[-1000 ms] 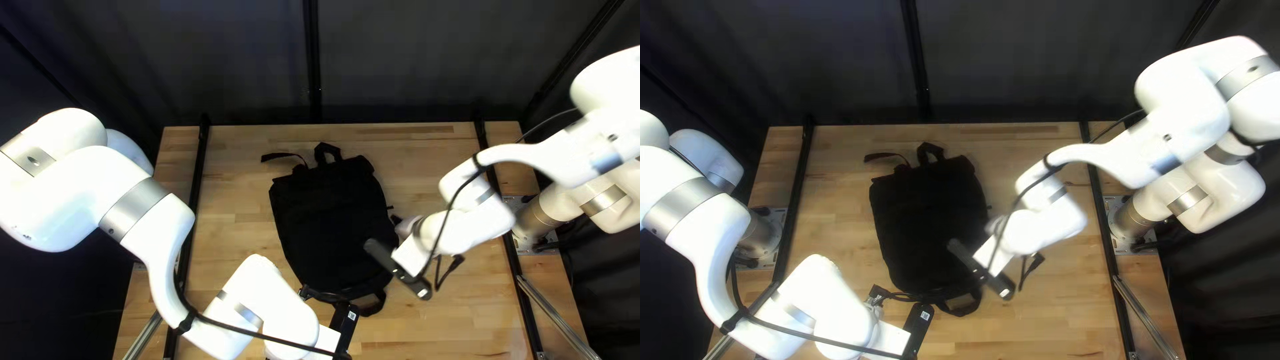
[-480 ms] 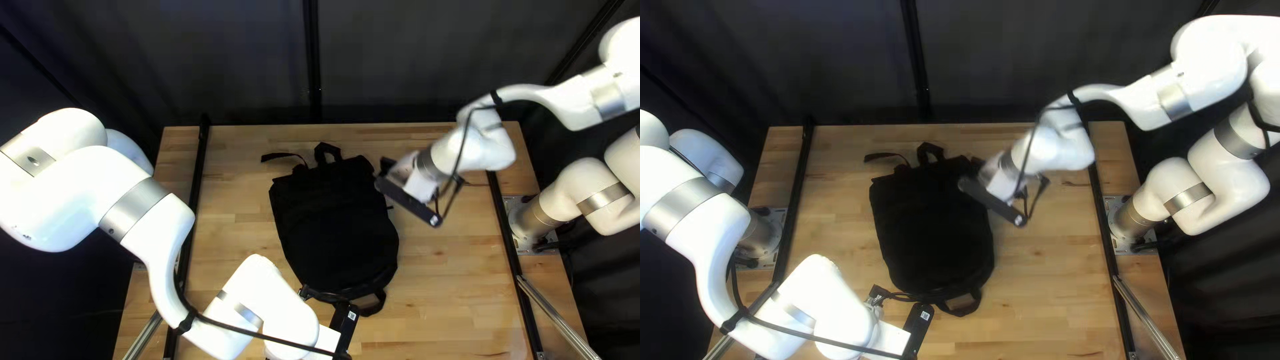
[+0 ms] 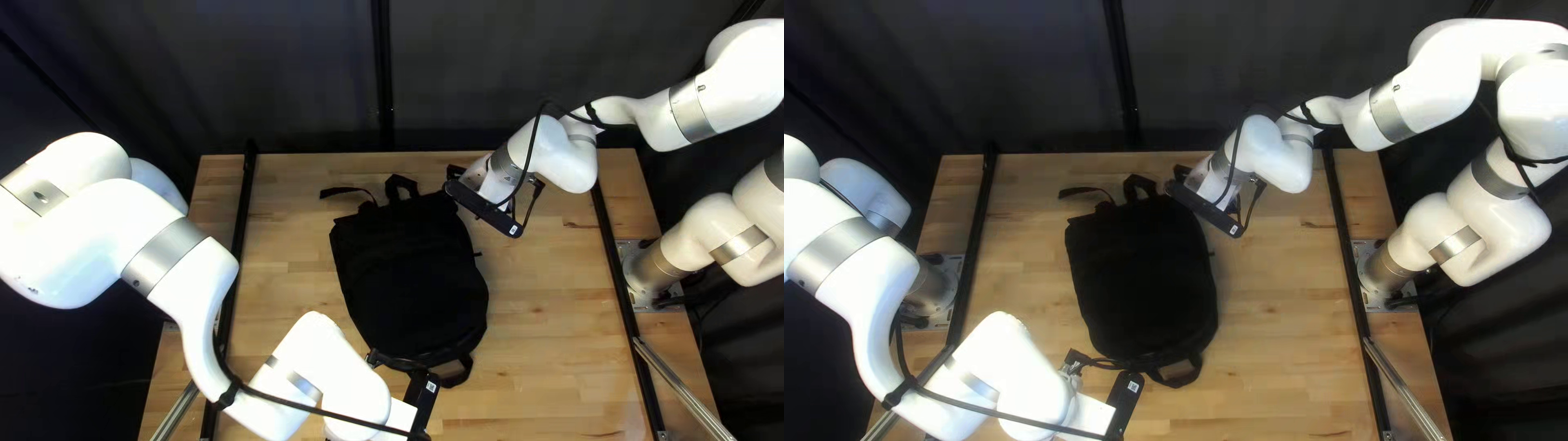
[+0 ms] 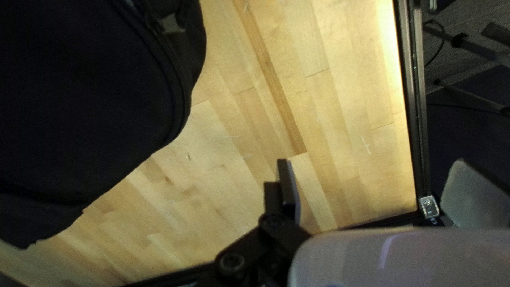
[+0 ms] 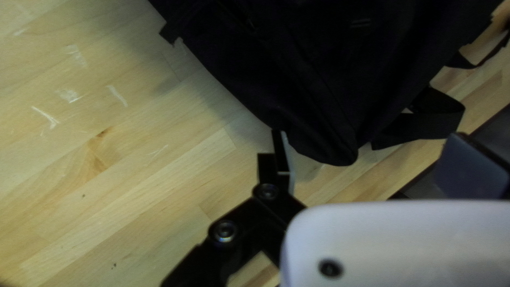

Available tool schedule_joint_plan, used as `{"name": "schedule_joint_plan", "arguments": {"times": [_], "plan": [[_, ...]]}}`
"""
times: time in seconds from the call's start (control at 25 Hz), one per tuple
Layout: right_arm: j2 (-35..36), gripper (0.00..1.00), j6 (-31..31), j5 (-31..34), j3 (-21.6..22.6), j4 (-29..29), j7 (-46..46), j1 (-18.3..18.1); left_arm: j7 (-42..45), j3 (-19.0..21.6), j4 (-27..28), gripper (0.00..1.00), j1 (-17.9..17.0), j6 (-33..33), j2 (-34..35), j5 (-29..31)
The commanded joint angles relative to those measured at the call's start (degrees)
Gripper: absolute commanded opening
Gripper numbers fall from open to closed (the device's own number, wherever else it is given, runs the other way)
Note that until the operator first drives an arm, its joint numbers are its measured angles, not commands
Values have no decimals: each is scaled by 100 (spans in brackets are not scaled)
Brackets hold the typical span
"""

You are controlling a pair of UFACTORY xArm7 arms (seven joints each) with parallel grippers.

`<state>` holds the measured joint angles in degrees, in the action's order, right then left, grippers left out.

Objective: Remove a lunch box from a kids backpack

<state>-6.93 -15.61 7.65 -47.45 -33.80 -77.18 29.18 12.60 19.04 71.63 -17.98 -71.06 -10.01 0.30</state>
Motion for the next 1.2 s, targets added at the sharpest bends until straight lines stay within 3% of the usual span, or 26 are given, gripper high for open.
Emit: {"name": "schedule_joint_plan", "arguments": {"times": [0.04,0.48,0.6,0.64,0.76,0.96,1.2], "plan": [[0,100,0,-1,0,0,0,0,0,0,0,100,0,0,0,0],[-25,100,7,198,112,22,188,-68,0,0,0,100,0,0,0,0],[328,100,-243,-1006,-259,-327,-901,259,0,0,0,100,0,0,0,0],[717,100,-552,-1940,-119,-726,-1742,83,0,0,0,100,0,0,0,0],[1292,100,-1206,-2804,332,-1457,-2572,-529,0,0,0,100,0,0,0,0],[1819,100,-2094,-3123,447,-2395,-2884,-797,0,0,0,100,0,0,0,0],[1865,100,-2228,-3272,605,-2406,-3080,-768,0,0,0,100,0,0,0,0]]}}
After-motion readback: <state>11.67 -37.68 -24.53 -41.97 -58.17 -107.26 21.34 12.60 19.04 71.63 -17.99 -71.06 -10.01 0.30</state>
